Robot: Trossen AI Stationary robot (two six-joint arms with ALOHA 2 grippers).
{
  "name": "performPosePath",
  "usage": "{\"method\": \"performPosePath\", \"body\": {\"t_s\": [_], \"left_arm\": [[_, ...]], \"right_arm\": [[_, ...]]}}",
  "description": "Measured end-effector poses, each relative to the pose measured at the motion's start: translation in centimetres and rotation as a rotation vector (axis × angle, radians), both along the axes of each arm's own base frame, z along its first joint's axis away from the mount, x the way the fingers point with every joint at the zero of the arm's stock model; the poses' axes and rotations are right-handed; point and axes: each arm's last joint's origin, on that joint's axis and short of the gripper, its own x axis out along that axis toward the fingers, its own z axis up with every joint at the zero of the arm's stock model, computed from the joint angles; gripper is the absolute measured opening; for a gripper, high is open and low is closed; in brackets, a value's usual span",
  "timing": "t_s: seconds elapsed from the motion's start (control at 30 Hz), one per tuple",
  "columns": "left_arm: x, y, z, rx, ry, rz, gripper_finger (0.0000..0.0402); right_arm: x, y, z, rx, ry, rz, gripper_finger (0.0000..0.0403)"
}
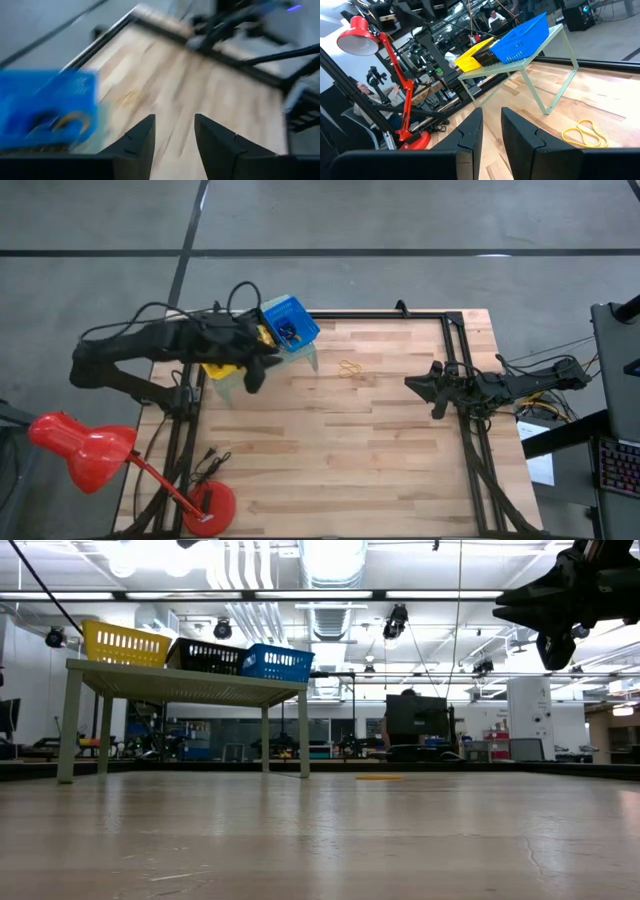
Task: Pick & Place Office Desk Supplies
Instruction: Put the yellow rubber band into the yellow basket on the shelf
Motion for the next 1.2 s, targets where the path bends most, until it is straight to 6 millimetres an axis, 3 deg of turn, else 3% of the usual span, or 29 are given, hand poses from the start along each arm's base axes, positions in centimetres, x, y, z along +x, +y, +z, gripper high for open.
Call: {"method": "performPosePath", "body": {"t_s": [0.27,0.57,0.93,1.2], "left_arm": [[3.9,-0.7,-4.6,-0.030,-0.330,-0.149,0.0143],[4.3,-0.9,-11.0,-0.141,-0.503,-0.119,0.0143],[4.1,-0.9,-12.1,-0.208,-0.551,-0.096,0.0143],[3.2,-0.9,-10.2,-0.155,-0.668,-0.148,0.0143]], "right_arm": [[0.0,0.0,0.0,0.000,0.000,0.000,0.0068],[0.0,0.0,0.0,0.000,0.000,0.000,0.0068],[0.0,0.0,0.0,0.000,0.000,0.000,0.0068],[0.0,0.0,0.0,0.000,0.000,0.000,0.0068]]}}
